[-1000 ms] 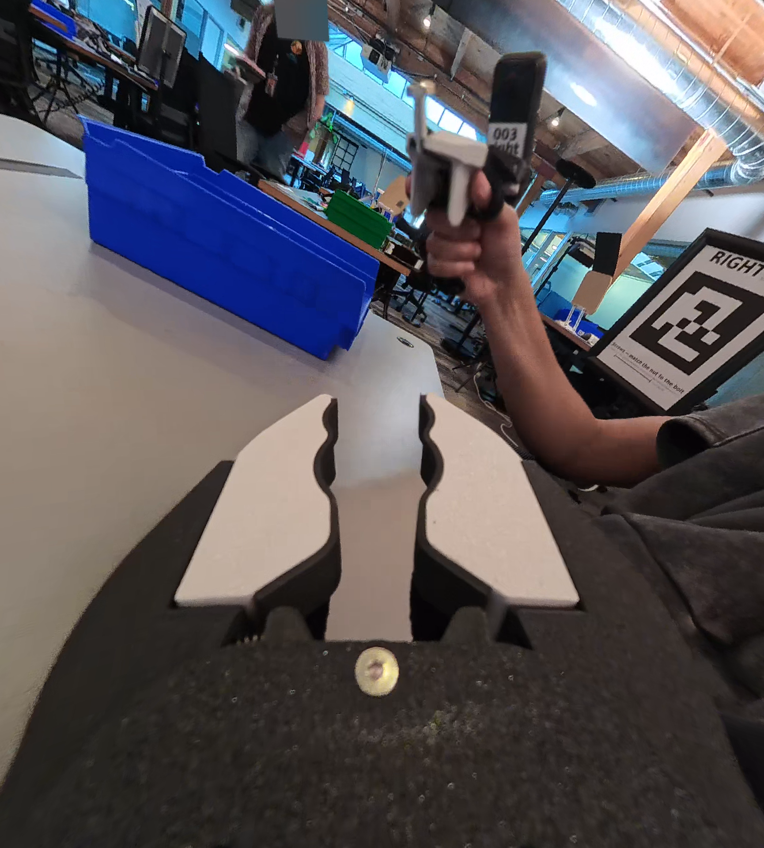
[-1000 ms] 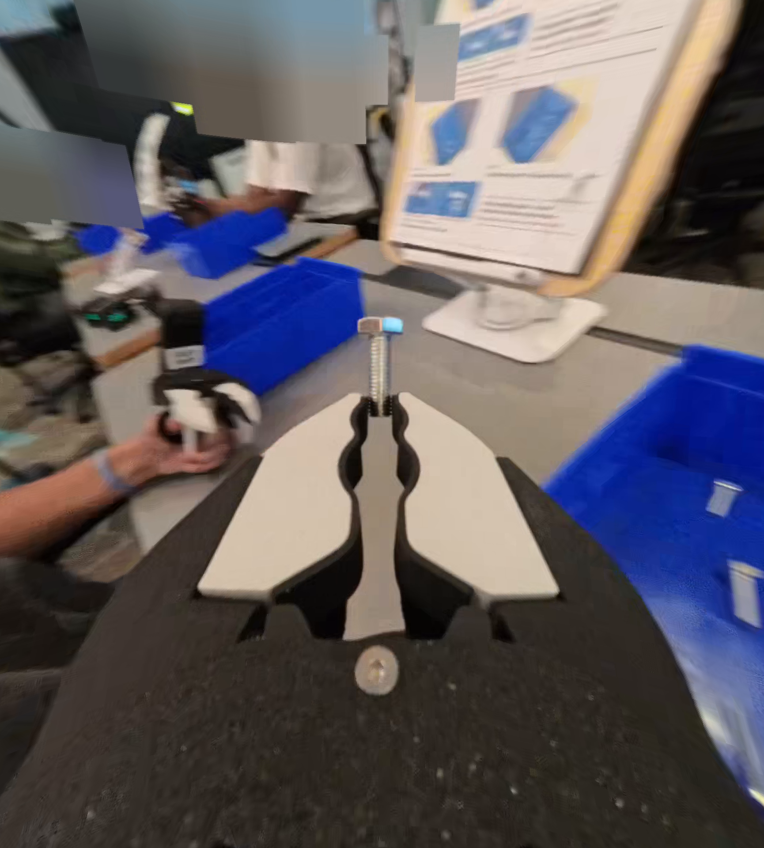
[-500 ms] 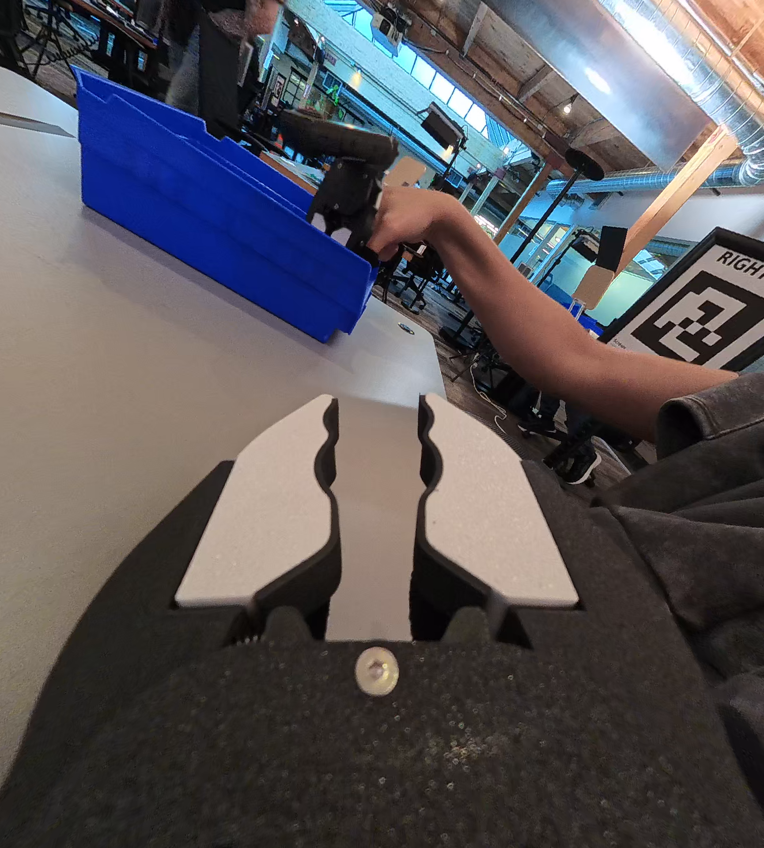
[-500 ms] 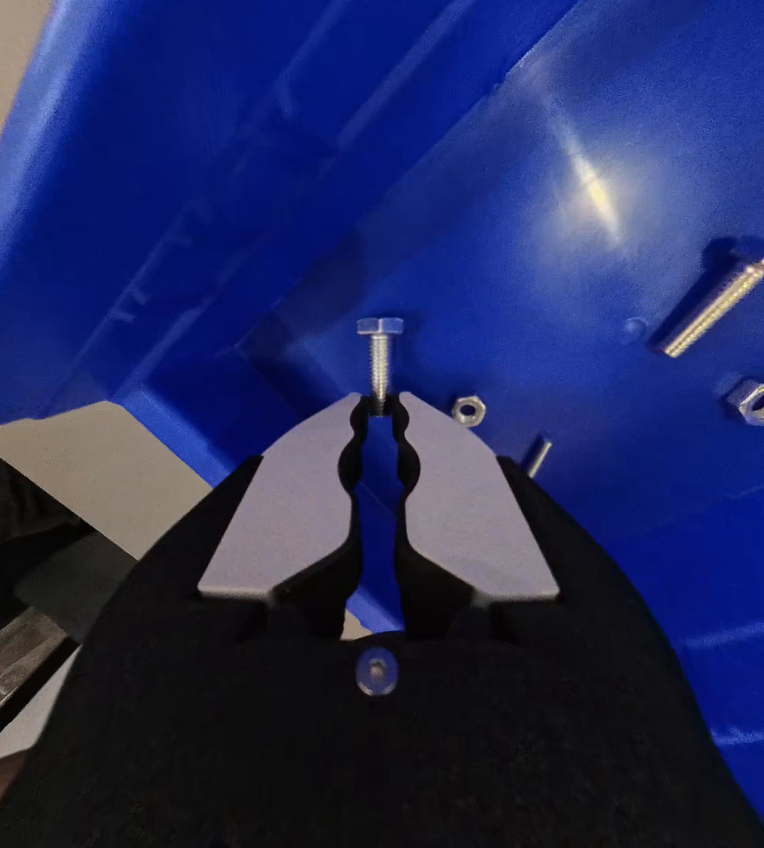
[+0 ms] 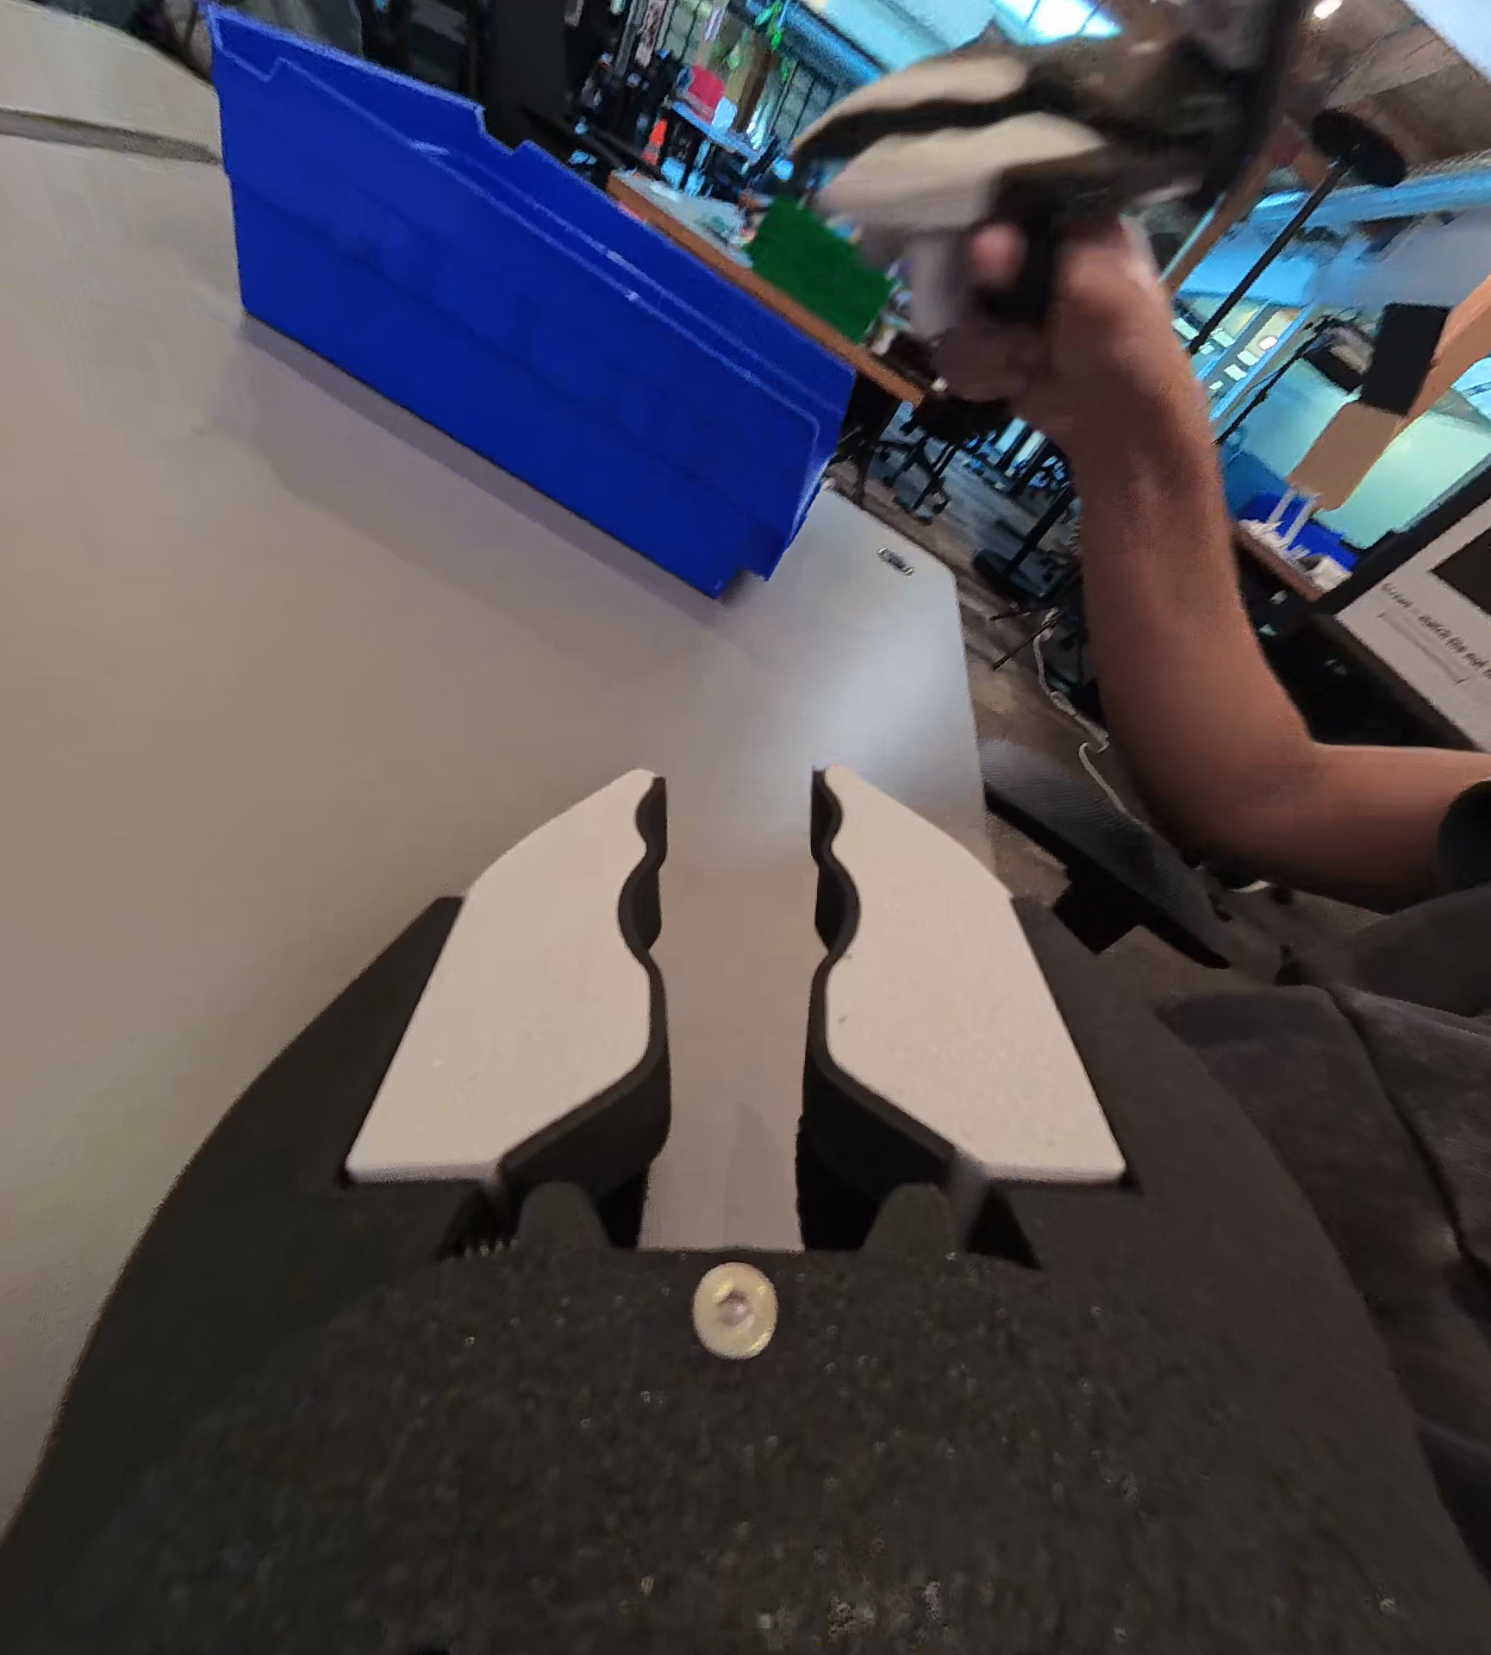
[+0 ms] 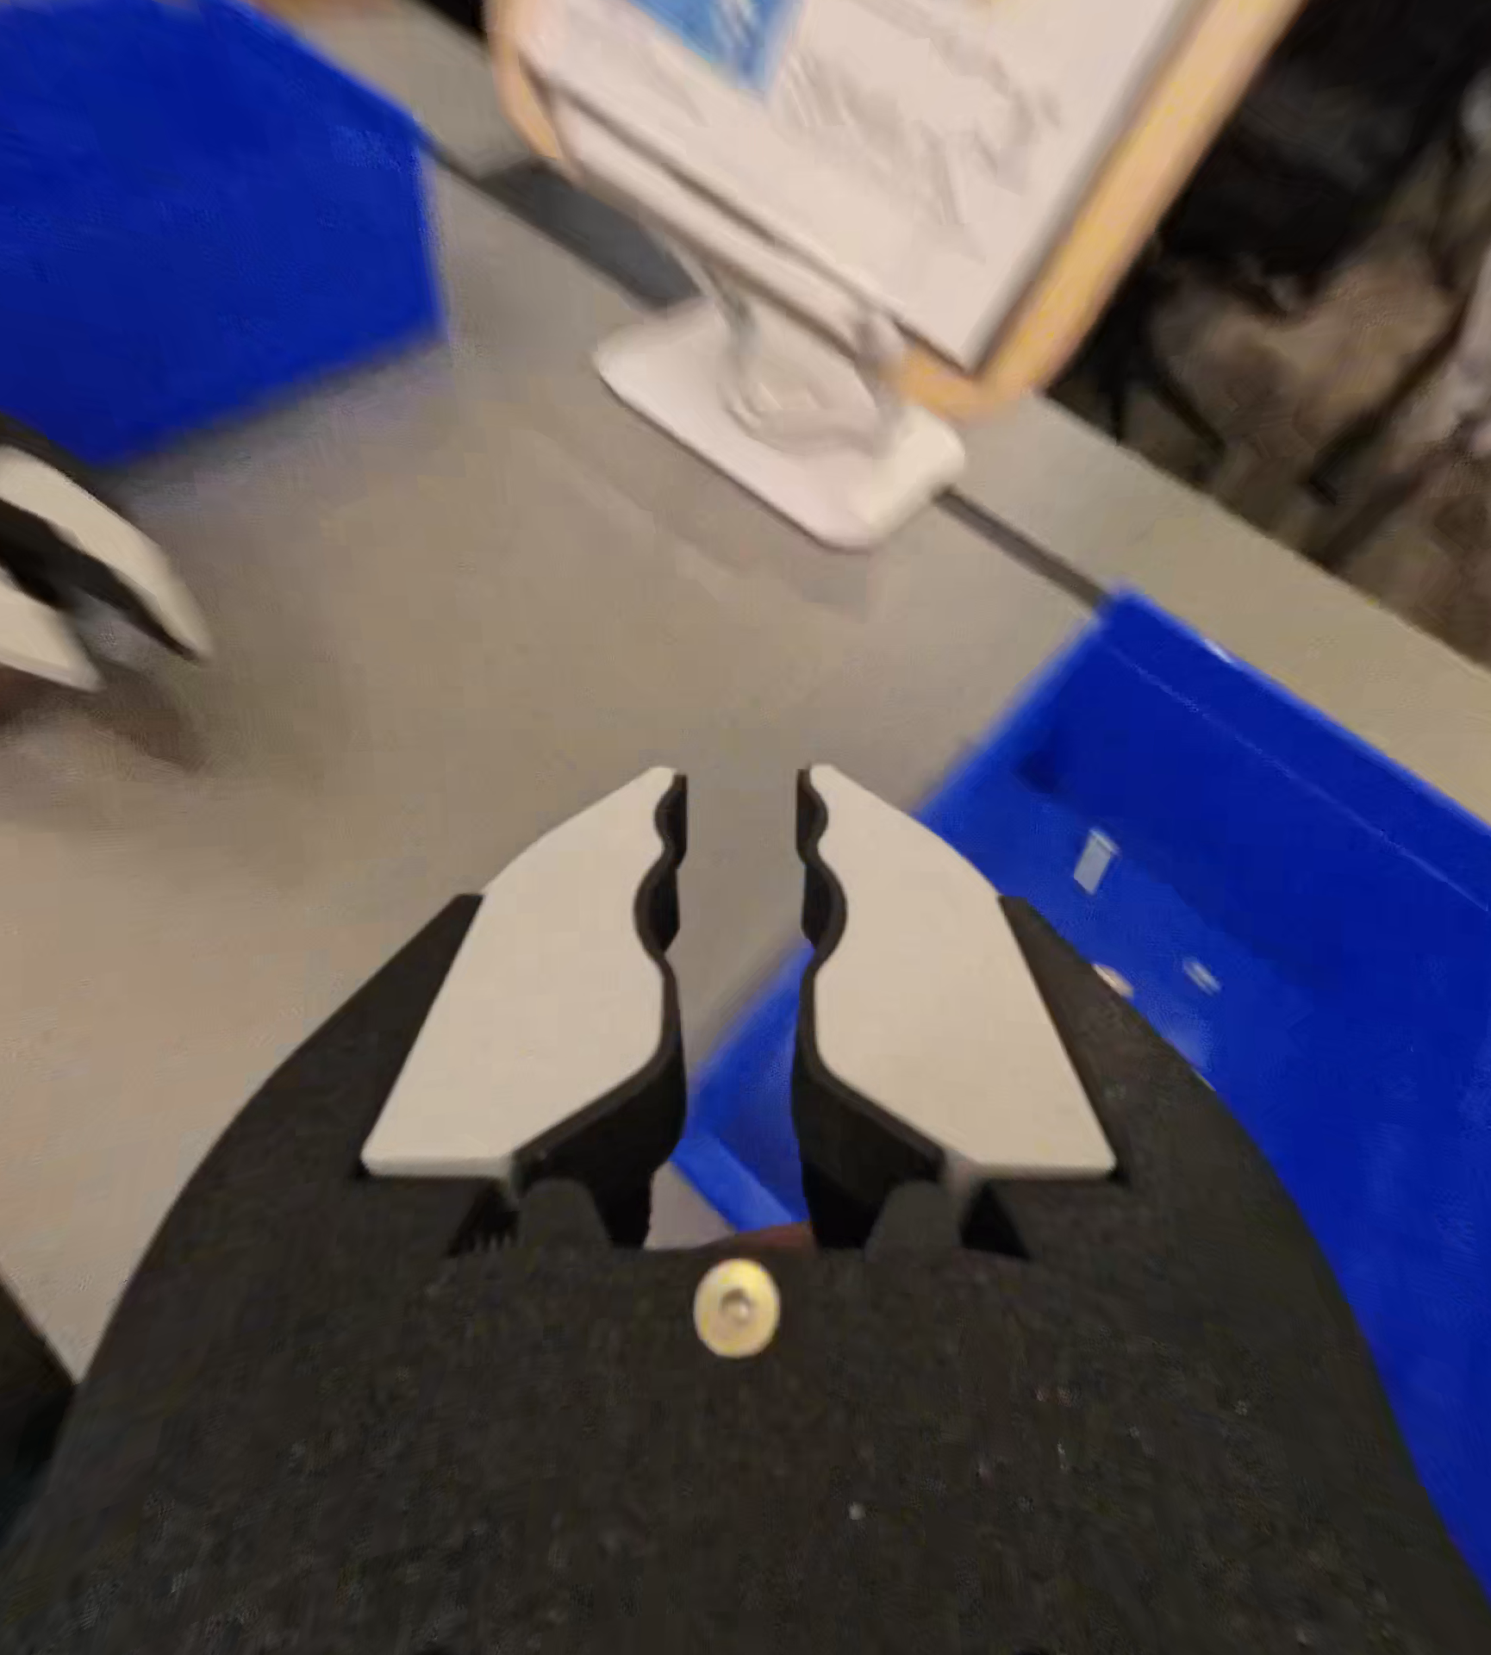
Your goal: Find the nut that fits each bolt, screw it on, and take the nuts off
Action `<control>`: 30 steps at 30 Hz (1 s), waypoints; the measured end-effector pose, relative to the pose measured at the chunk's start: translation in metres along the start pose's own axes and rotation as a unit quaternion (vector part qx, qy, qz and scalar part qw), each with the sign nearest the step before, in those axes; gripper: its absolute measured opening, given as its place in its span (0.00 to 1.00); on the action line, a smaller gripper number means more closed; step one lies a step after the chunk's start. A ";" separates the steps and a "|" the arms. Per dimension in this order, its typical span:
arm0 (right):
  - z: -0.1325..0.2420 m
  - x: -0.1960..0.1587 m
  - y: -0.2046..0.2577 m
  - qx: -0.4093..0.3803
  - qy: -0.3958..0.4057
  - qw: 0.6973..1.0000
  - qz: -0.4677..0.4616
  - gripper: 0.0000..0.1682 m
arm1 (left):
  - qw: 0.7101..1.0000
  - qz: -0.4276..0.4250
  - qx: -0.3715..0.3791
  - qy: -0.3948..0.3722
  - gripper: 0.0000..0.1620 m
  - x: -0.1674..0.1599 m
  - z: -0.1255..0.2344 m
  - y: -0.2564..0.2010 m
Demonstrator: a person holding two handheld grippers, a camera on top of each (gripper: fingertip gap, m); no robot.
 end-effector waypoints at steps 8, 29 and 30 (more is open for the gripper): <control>-0.086 -0.028 0.154 0.220 -0.186 0.957 -0.047 0.13 | 0.996 -0.027 0.057 0.061 0.22 0.010 -0.014 -0.022; -0.082 -0.040 0.161 0.191 -0.279 0.941 -0.021 0.05 | 0.773 0.195 0.493 0.349 0.30 0.045 0.248 0.159; -0.082 -0.040 0.161 0.194 -0.278 0.941 -0.019 0.05 | 0.768 0.195 0.501 0.348 0.33 0.041 0.250 0.162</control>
Point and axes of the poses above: each gripper's, where its closed fingertips meet, z back along the fingers, x out of its top, y = z × x across the jaws, the point moved 7 cm from there along z, back along the fingers, and after that the axes turned 5 degrees about -y, right-handed, at the moved point
